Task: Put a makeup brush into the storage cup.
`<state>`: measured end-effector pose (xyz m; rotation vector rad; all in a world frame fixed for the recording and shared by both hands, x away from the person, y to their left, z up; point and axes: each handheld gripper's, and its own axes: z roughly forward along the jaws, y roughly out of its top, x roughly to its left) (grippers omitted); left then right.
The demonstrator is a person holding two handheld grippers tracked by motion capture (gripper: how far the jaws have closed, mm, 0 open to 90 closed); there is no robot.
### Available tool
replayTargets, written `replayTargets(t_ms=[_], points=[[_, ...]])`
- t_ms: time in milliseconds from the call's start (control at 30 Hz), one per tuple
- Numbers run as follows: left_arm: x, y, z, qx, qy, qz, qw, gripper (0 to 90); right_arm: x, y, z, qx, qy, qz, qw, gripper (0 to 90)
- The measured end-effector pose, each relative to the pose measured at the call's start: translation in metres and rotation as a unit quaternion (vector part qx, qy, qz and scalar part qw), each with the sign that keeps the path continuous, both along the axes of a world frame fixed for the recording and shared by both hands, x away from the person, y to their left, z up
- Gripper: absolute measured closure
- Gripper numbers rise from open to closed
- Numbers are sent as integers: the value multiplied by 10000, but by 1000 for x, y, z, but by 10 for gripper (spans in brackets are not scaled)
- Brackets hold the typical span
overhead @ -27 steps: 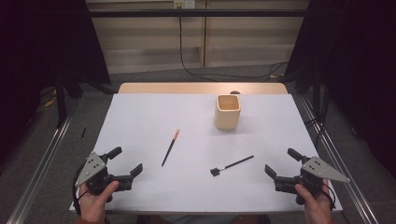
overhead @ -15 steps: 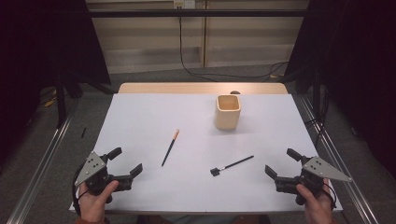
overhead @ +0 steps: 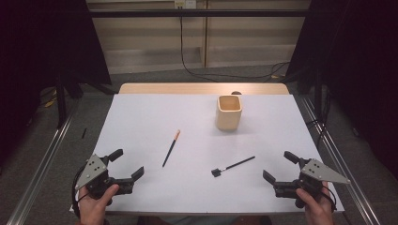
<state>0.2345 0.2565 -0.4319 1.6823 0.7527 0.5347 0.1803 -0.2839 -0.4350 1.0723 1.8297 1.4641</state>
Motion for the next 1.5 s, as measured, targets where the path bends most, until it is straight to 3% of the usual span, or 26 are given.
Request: replayTargets(t_ms=[133, 467, 567, 867, 1400, 1500], points=[[5, -7, 4, 40, -60, -46, 10000, 34, 0, -1, 0, 22, -2, -39, 10000, 0], [12, -9, 18, -253, -107, -212, 9994, 34, 2, -1, -2, 63, 78, -80, 9999, 0], [15, -13, 23, -198, -228, -182, 9994, 34, 2, -2, -2, 81, 77, -106, 9999, 0], [27, -25, 31, -117, -304, -213, 9992, 39, 1, -3, -1, 75, 32, -93, 9999, 0], [53, -55, 33, -33, -163, -453, 9988, 33, 2, -2, -1, 47, 49, -47, 10000, 0], [61, -59, 34, -165, -116, -490, 9986, 34, 1, -2, -1, 45, 40, -36, 10000, 0]])
